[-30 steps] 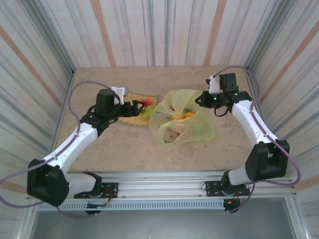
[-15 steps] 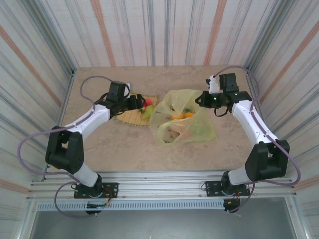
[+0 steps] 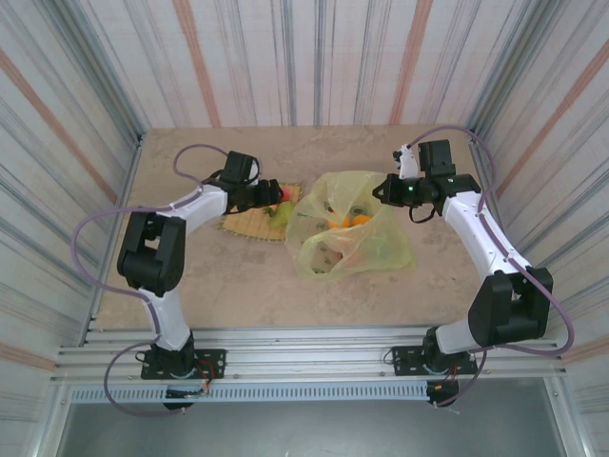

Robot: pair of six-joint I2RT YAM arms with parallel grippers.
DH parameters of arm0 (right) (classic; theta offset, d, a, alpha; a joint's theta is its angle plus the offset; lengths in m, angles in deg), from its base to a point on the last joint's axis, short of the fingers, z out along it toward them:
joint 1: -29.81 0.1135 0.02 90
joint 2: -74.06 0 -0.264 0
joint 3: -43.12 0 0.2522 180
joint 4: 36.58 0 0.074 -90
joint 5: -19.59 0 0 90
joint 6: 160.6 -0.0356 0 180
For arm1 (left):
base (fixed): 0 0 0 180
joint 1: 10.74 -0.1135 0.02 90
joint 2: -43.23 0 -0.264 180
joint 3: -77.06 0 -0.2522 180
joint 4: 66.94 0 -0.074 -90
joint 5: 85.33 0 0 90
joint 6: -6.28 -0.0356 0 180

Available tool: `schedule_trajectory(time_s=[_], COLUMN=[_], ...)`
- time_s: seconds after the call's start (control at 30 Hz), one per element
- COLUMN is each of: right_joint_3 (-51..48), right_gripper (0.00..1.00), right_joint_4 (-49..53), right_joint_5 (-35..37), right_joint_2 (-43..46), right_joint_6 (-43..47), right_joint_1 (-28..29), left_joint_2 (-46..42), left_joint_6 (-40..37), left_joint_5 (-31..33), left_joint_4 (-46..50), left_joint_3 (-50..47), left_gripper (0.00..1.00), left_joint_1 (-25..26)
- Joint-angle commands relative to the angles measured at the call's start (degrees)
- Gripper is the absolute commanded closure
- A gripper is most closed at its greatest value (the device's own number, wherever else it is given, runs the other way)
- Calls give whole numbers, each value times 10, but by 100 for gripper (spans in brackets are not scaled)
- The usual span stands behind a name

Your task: Place the fruits into the plastic bag

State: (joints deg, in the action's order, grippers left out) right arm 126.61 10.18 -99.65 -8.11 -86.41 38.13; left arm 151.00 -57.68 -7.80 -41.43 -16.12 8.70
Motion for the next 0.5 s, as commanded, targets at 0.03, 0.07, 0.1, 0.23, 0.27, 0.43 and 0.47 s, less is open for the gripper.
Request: schedule_trajectory(time_s=[0.03,0.07,0.1,0.23,0.27,0.43,0.47], right_joint_3=[4,4,4,6,6,5,5], right_gripper=[100,100,100,100,100,100,100], right_joint_4=[5,5,5,5,5,5,5], right_joint_5=[-5,-6,-7,-8,-9,-8,-8], right_joint_2=[1,1,0,-1,0,0,0], right_joint_6=[10,10,10,10,10,10,10], right_joint_1=[-1,-1,-1,-1,-1,-1,-2], left_joint_2=[22,25,28,40,43,53,54], left_joint_6=[11,12,13,18,17,19,19], left_joint_5=[-5,-4,-3,-4,-4,-5,-5], left_joint_4=[-6,-10,-13,-19,-21,-23,-23], left_joint_3=[17,15,13,15,15,17,18], left_gripper=[12,11,12,12,12,17,18], left_joint_1=[-6,-6,-6,-7,-6,-7,-7])
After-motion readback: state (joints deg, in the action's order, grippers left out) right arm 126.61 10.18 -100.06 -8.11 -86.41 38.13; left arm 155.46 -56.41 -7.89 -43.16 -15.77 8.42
